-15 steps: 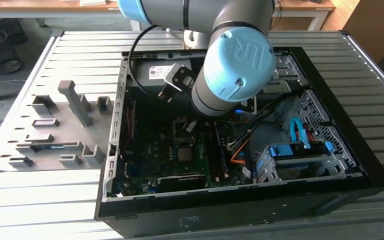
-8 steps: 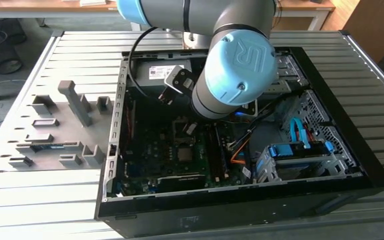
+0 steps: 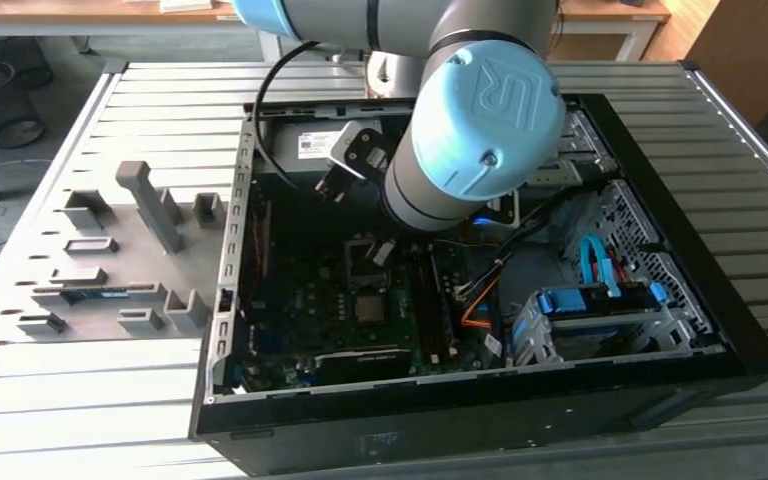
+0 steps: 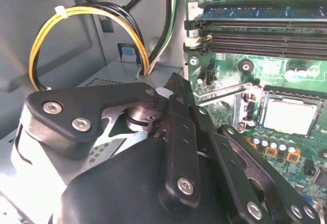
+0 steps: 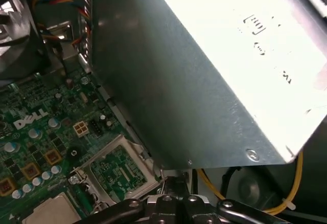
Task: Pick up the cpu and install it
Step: 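Close the cpu cover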
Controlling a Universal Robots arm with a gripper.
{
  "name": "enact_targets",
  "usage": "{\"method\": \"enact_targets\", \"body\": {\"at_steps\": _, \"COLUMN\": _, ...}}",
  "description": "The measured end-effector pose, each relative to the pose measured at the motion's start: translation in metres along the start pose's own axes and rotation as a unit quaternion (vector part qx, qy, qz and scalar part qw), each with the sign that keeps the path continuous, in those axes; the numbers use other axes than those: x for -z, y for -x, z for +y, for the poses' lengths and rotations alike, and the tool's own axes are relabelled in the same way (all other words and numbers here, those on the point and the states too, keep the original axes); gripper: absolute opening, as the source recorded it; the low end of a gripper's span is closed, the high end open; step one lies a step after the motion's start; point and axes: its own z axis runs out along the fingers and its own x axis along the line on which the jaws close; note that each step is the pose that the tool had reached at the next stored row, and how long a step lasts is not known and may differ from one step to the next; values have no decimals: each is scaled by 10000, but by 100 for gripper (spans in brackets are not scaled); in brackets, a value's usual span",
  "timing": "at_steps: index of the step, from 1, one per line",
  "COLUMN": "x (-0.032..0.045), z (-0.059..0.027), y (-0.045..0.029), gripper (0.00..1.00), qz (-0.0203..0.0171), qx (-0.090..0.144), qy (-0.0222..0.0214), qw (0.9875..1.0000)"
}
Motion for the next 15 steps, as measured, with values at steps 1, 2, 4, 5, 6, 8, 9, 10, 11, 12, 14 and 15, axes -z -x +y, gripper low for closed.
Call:
{"method": "enact_targets", "body": {"at_steps": 1, "x": 7, "z": 1, "y": 0, "gripper": 10, "qz": 0, "qx": 0, "qy": 0, "qw": 10000}}
{"method": "enact_targets", "body": {"at_steps": 2, "x": 10, "z": 0, "y": -1, "gripper": 10, "qz": -1, "qx": 1, "qy": 0, "qw": 10000}}
{"method": "enact_targets", "body": {"at_steps": 4, "x": 16, "z": -2, "y": -6, "gripper": 10, "qz": 0, "qx": 1, "qy": 0, "qw": 10000}}
{"method": "enact_targets", "body": {"at_steps": 5, "x": 20, "z": -2, "y": -8, "gripper": 10, "qz": 0, "qx": 1, "qy": -1, "qw": 10000}}
{"method": "enact_targets", "body": {"at_steps": 6, "x": 25, "z": -2, "y": -9, "gripper": 10, "qz": 0, "qx": 1, "qy": -1, "qw": 10000}}
{"method": "enact_targets", "body": {"at_steps": 8, "x": 40, "z": 2, "y": -7, "gripper": 10, "qz": -1, "qx": 1, "qy": -1, "qw": 10000}}
{"method": "enact_targets", "body": {"at_steps": 9, "x": 50, "z": 4, "y": -5, "gripper": 10, "qz": 0, "qx": 1, "qy": -1, "qw": 10000}}
{"method": "enact_targets", "body": {"at_steps": 10, "x": 59, "z": 7, "y": -3, "gripper": 10, "qz": -1, "qx": 1, "qy": -1, "qw": 10000}}
{"method": "enact_targets", "body": {"at_steps": 11, "x": 67, "z": 9, "y": -2, "gripper": 10, "qz": -1, "qx": 1, "qy": -1, "qw": 10000}}
{"method": "enact_targets", "body": {"at_steps": 12, "x": 74, "z": 10, "y": -2, "gripper": 10, "qz": -2, "qx": 2, "qy": -2, "qw": 10000}}
{"method": "enact_targets", "body": {"at_steps": 14, "x": 89, "z": 14, "y": -1, "gripper": 10, "qz": -2, "qx": 2, "qy": -3, "qw": 10000}}
{"method": "enact_targets", "body": {"at_steps": 15, "x": 95, "z": 16, "y": 0, "gripper": 10, "qz": -2, "qx": 3, "qy": -4, "qw": 10000}}
